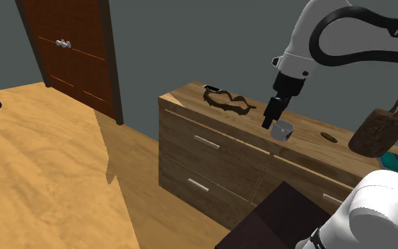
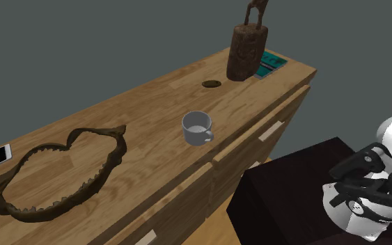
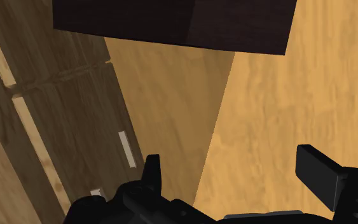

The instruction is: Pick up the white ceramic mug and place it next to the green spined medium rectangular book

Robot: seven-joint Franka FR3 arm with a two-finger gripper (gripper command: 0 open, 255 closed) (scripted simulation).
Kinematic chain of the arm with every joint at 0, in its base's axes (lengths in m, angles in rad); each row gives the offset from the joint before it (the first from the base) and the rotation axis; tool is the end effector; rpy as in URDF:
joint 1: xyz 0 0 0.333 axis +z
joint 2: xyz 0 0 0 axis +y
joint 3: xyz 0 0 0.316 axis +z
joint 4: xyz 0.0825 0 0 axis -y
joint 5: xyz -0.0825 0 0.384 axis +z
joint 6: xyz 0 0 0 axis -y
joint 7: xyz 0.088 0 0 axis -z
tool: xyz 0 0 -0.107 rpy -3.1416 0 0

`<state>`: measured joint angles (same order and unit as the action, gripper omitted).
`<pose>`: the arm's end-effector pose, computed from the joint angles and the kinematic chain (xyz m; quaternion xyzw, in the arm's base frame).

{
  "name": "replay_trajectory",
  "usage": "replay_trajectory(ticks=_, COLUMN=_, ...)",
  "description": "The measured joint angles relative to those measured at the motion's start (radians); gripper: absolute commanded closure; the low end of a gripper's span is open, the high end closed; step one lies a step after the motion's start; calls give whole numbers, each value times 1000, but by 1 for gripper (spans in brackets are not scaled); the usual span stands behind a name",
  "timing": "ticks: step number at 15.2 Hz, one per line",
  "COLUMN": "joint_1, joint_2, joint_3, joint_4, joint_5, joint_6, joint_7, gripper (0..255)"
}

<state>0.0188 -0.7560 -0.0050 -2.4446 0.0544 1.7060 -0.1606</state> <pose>0.3240 0.0093 0.5510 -0.9960 -0.0843 -0.0107 0.0280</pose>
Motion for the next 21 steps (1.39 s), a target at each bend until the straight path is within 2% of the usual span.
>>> replay_trajectory(ticks=4, joint_1=-18, joint_2=22, joint_3=-39, joint_4=-12, joint_5=-26, joint_6=32, joint_7=-44, gripper=0)
replay_trajectory(ticks=11, joint_1=-80, joint_2=109, joint_3=-180, joint_4=-29, joint_5=-109, joint_6=131, joint_7=-201, gripper=0)
replay_trajectory(ticks=16, joint_1=-115, joint_2=217, joint_3=-285, joint_4=5, joint_5=-150, joint_6=206, joint_7=-319, gripper=0)
replay_trajectory(ticks=21, joint_1=-135, joint_2=340, joint_3=-382, joint_4=64, joint_5=-160, joint_6=272, joint_7=-432, gripper=0)
